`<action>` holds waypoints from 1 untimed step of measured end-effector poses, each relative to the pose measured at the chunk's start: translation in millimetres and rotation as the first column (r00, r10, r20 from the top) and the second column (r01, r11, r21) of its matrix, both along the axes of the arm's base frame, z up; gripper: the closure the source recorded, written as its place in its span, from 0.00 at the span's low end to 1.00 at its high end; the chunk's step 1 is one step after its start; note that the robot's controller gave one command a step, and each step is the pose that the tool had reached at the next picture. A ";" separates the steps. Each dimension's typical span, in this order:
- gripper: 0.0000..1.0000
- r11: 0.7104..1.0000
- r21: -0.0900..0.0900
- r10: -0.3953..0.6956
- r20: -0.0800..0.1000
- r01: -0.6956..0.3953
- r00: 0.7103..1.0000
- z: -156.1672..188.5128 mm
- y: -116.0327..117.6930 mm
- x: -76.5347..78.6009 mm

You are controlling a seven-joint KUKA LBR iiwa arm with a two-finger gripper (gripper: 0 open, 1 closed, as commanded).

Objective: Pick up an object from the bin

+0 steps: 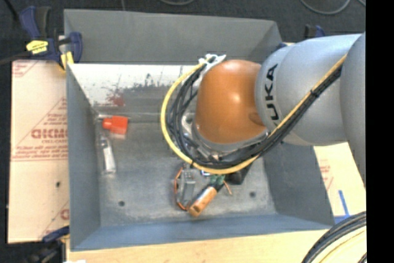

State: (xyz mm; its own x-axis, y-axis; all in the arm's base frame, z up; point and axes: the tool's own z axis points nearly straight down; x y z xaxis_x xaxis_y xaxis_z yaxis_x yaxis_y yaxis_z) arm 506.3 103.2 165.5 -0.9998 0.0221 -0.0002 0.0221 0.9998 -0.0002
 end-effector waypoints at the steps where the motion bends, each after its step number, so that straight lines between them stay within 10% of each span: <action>1: 0.00 0.999 0.001 0.038 0.001 -0.038 0.999 -21.4 -23.5 4.2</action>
Offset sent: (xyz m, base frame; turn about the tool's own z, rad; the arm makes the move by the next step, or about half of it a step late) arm 0.0135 -0.0484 -0.0955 -0.3143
